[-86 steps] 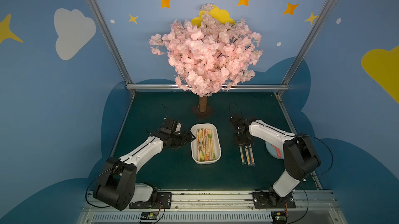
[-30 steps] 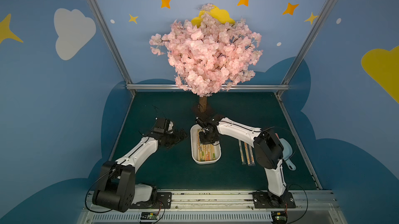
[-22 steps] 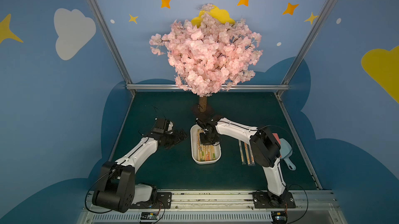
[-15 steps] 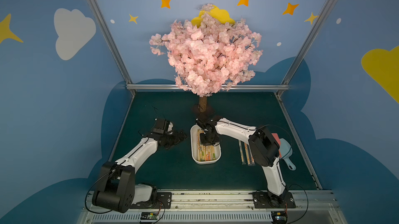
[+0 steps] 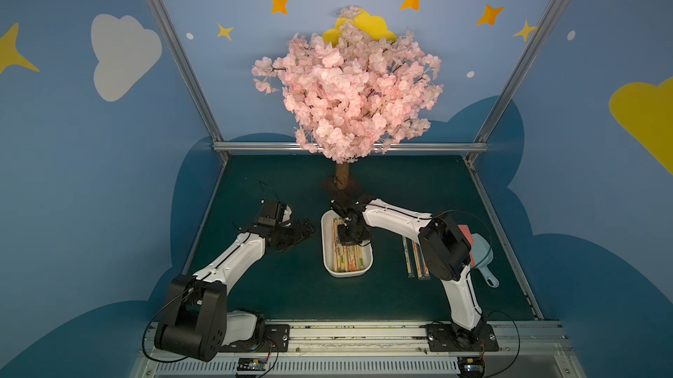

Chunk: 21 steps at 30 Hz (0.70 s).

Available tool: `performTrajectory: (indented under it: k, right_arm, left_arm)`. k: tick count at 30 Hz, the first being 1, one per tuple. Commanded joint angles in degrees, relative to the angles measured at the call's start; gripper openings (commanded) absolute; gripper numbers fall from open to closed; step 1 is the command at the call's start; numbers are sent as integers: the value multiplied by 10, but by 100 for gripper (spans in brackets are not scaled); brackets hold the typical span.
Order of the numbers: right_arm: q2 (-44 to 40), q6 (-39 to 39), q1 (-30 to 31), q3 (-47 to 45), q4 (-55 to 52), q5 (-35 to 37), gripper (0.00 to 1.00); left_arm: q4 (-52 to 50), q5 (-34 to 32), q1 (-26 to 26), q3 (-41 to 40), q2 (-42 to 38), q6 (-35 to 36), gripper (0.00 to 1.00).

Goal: Take the paired disposable chopsticks out of the storage box
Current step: Pick up the paired disposable chopsticks from the storage box.

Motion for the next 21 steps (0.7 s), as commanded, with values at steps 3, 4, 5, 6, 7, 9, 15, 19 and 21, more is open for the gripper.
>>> performTrajectory:
  k: [3, 4, 5, 6, 7, 9, 15, 19, 21]
  right_arm:
    - [-46, -4, -3, -13, -10, -2, 10]
    - [-52, -3, -3, -16, -10, -2, 9]
    - [-60, -2, -4, -19, -10, -3, 9]
    - [-65, -2, -4, -20, -10, -3, 8]
    - [-70, -1, -5, -22, -10, -3, 8]
    - [-81, -1, -7, -23, -10, -5, 8]
    - [-107, 7, -18, -25, 4, -30, 7]
    - [-128, 10, -31, -32, 21, -56, 6]
    - [-144, 11, -39, -46, 43, -79, 6]
  left_arm:
    - [-10, 7, 3, -4, -11, 5, 100]
    - [-10, 7, 2, -3, -11, 5, 100]
    - [-12, 7, 3, -3, -10, 6, 100]
    - [-12, 7, 3, -3, -11, 7, 100]
    - [-13, 6, 2, -3, -12, 7, 100]
    - [-13, 5, 3, -3, -13, 8, 100]
    - [-11, 7, 3, -1, -10, 6, 100]
    - [-12, 8, 3, 2, -9, 7, 100]
    - [-13, 10, 3, 5, -10, 8, 100]
